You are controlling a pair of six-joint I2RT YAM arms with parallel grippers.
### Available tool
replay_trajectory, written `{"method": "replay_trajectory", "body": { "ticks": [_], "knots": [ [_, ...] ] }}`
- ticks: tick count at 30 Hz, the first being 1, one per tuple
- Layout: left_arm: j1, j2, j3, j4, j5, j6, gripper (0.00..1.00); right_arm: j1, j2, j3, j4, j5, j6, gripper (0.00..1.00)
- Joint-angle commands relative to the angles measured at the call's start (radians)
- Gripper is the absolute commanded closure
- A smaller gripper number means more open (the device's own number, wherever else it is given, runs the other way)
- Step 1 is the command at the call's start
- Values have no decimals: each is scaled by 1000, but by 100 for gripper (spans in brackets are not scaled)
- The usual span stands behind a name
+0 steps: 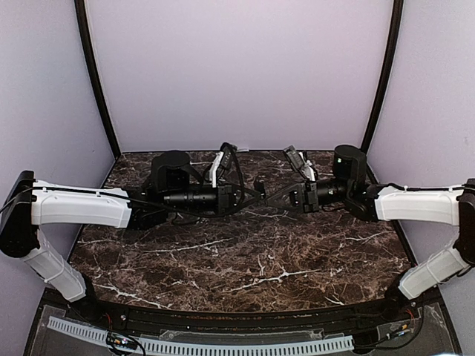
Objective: Remove the keys from the keyring
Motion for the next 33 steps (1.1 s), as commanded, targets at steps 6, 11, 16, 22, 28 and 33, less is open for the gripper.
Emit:
{"method": "replay_trajectory", "body": {
  "ticks": [6, 11, 16, 22, 28, 33],
  "knots": [
    [2, -2, -12, 47, 23, -21, 100, 20, 19, -1, 73, 3, 24, 77],
    [2, -1, -15, 59, 39, -24, 100, 21, 24, 7, 85, 21, 35, 74],
    [2, -3, -18, 60, 40, -25, 100, 20, 35, 4, 123, 29, 64, 73],
    [2, 5, -17, 59, 52, -32, 100, 20, 34, -9, 230, 23, 134, 80],
    [2, 12, -16, 64, 61, -37, 100, 21, 51, -14, 314, 13, 185, 87],
    [2, 16, -16, 64, 64, -37, 100, 22, 53, -15, 332, 15, 197, 97]
  ]
}}
